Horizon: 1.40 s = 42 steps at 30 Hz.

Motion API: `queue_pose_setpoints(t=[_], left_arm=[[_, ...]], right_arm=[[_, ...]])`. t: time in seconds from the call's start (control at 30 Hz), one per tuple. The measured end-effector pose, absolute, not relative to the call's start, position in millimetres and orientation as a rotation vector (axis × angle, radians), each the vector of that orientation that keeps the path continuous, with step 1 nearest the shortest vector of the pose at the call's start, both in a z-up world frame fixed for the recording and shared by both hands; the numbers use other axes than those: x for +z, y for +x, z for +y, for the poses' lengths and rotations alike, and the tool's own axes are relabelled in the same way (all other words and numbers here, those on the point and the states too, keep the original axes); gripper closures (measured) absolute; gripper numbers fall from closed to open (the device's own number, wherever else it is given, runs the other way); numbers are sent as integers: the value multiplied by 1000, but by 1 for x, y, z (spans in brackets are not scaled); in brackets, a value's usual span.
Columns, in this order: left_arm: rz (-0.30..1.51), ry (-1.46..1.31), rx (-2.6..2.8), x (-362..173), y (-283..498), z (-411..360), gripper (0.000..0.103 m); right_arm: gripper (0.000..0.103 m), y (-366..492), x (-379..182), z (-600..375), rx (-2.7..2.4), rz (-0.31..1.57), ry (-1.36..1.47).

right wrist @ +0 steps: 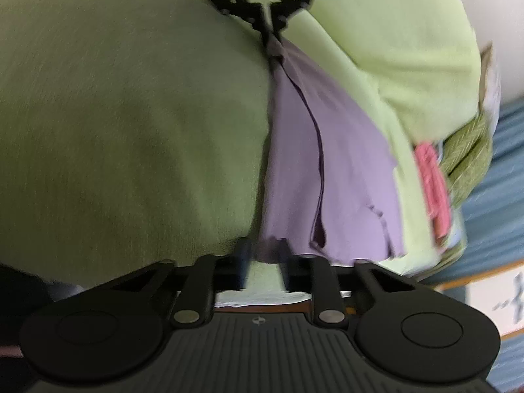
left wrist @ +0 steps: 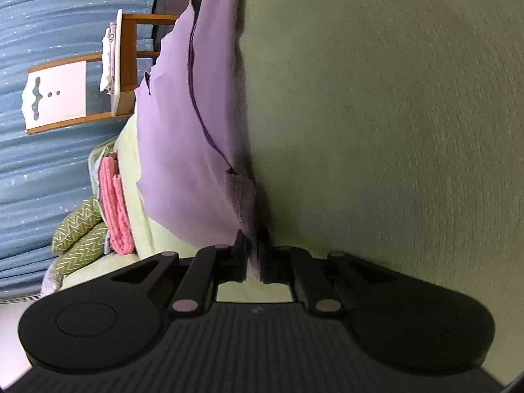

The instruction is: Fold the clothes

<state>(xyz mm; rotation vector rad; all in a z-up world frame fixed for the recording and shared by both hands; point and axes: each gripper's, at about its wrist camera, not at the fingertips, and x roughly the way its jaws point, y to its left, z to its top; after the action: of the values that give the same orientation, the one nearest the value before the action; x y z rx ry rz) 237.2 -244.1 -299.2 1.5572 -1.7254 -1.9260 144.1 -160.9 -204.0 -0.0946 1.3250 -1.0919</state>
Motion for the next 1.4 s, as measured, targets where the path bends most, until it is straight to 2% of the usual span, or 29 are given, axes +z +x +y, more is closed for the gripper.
queue_pose_setpoints(t=[0.07,0.13,0.3,0.4,0.57,0.77,0.97,1.03,1.1,1.13,1.2,1.3,1.37,1.4], left_arm=[[-1643,1592,-1947,-289,229,-250,98],[-1601,1647,-1980,-276,223,-253,99],[-1429,1766,-2094,-222,200,-272,100],[-1223,1820,-2171,-188,173,-296,100],[-1038,1810,-2204,-159,116,-361,99],[-830,1770,-2235,-165,40,-461,98],[-393,1837,-2261,-198,-4,-544,88],[-225,1807,-2286,-194,0,-561,86],[-68,1776,-2297,-187,7,-576,79],[-9,1763,-2299,-184,11,-582,78],[71,1742,-2300,-180,17,-591,78],[46,1764,-2330,-181,15,-594,79],[-6,1793,-2369,-185,17,-591,98],[-40,1793,-2387,-184,18,-588,99]], right_arm=[[98,140,-200,-172,-1074,1318,-35],[103,130,-190,-183,-1043,1294,34],[103,85,-142,-203,-956,1168,228],[103,48,-115,-227,-906,1065,353],[102,-25,-99,-298,-928,971,498],[102,-114,-116,-403,-1012,937,577],[102,-150,-174,-471,-975,964,670],[102,-150,-187,-470,-955,963,688],[100,-150,-193,-468,-960,945,708],[96,-153,-194,-468,-968,931,721],[96,-156,-196,-469,-991,903,752],[96,-156,-197,-471,-1007,895,762],[98,-155,-194,-473,-1004,907,738],[101,-154,-193,-475,-1000,919,718]])
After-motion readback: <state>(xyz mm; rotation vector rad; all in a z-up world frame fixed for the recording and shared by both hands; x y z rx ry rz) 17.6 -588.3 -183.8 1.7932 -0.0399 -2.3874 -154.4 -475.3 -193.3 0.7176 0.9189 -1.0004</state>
